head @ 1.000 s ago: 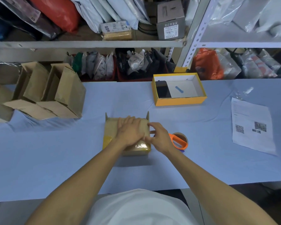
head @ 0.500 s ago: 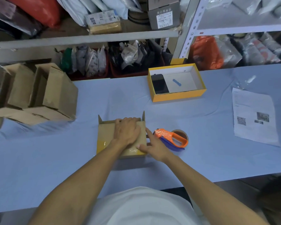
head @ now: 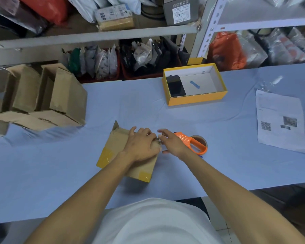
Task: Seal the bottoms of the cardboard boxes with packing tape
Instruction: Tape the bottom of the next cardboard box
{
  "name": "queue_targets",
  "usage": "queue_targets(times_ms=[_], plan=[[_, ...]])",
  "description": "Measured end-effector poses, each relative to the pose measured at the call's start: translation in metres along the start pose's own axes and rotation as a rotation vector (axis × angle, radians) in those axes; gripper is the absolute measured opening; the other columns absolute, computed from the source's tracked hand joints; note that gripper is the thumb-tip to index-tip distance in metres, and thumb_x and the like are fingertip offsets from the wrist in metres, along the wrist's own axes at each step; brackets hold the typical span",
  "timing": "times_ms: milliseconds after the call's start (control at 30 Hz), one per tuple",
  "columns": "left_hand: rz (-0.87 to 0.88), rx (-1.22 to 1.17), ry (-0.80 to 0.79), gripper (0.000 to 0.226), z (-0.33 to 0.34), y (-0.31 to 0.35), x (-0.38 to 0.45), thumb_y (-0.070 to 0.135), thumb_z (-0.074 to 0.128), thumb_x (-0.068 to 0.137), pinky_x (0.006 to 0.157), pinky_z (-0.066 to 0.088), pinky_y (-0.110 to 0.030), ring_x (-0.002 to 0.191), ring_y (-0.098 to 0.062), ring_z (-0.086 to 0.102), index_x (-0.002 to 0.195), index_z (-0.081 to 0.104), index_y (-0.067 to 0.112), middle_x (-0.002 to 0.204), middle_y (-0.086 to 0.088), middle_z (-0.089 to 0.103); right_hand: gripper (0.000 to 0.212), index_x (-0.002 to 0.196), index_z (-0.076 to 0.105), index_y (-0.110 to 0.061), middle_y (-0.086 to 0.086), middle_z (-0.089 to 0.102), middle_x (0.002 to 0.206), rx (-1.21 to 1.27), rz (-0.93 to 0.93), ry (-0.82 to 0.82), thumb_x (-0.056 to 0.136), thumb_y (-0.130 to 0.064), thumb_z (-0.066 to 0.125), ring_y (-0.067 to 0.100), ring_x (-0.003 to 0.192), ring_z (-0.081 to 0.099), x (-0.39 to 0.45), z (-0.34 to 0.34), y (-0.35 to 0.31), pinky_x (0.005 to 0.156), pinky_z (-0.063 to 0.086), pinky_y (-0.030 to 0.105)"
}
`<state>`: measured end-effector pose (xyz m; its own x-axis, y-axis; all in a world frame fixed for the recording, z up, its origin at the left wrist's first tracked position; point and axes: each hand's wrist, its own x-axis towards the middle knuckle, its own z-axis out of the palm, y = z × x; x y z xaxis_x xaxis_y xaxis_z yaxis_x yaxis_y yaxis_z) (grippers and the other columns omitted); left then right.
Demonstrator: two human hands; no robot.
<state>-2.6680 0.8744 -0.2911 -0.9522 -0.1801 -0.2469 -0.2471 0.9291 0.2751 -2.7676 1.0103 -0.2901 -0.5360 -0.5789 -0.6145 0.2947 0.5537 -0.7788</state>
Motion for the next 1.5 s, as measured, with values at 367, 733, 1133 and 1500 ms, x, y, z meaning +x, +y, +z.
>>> queue_targets(times_ms=[367, 733, 1133, 1500], plan=[[-0.251, -0.063, 0.109, 0.07, -0.024, -0.005, -0.007, 0.062, 0.023, 0.096, 0.094, 0.038, -0.036, 0.079, -0.02, 0.064, 0.069, 0.071, 0.019, 0.069, -0.001, 0.069, 0.028, 0.089, 0.063, -0.006, 0.005, 0.063, 0.088, -0.157, -0.149, 0.068, 0.097, -0.033, 0.06, 0.014, 0.08, 0.055, -0.016, -0.014, -0.021, 0.082, 0.048, 0.04], [-0.304, -0.95, 0.309, 0.065, -0.087, -0.003, 0.0, 0.052, 0.04, 0.085, 0.06, 0.037, -0.038, 0.054, -0.02, 0.041, 0.06, 0.042, -0.008, 0.057, -0.012, 0.044, 0.056, 0.087, 0.054, 0.005, 0.011, 0.049, 0.078, -0.235, -0.517, 0.146, 0.096, -0.05, 0.054, 0.014, 0.072, 0.048, -0.026, -0.029, -0.11, 0.068, 0.038, 0.034], [-0.366, -0.189, 0.019, 0.069, -0.05, 0.007, 0.013, 0.063, 0.011, 0.097, 0.104, 0.031, -0.057, 0.111, -0.033, 0.055, 0.11, 0.07, 0.028, 0.109, -0.006, 0.069, 0.037, 0.126, 0.062, -0.019, 0.005, 0.06, 0.13, -0.512, -0.282, 0.299, 0.092, -0.033, 0.062, 0.021, 0.116, 0.056, -0.013, -0.044, -0.03, 0.097, 0.044, 0.032], [-0.252, 0.033, 0.055, 0.057, -0.012, 0.023, 0.021, 0.067, 0.038, 0.09, 0.111, 0.014, -0.062, 0.121, -0.027, 0.038, 0.134, 0.046, 0.03, 0.129, -0.005, 0.04, 0.039, 0.139, 0.051, -0.035, -0.021, 0.059, 0.104, -0.964, -0.258, 0.165, 0.1, -0.032, 0.046, -0.011, 0.09, 0.057, -0.042, -0.063, 0.029, 0.076, 0.044, 0.008]])
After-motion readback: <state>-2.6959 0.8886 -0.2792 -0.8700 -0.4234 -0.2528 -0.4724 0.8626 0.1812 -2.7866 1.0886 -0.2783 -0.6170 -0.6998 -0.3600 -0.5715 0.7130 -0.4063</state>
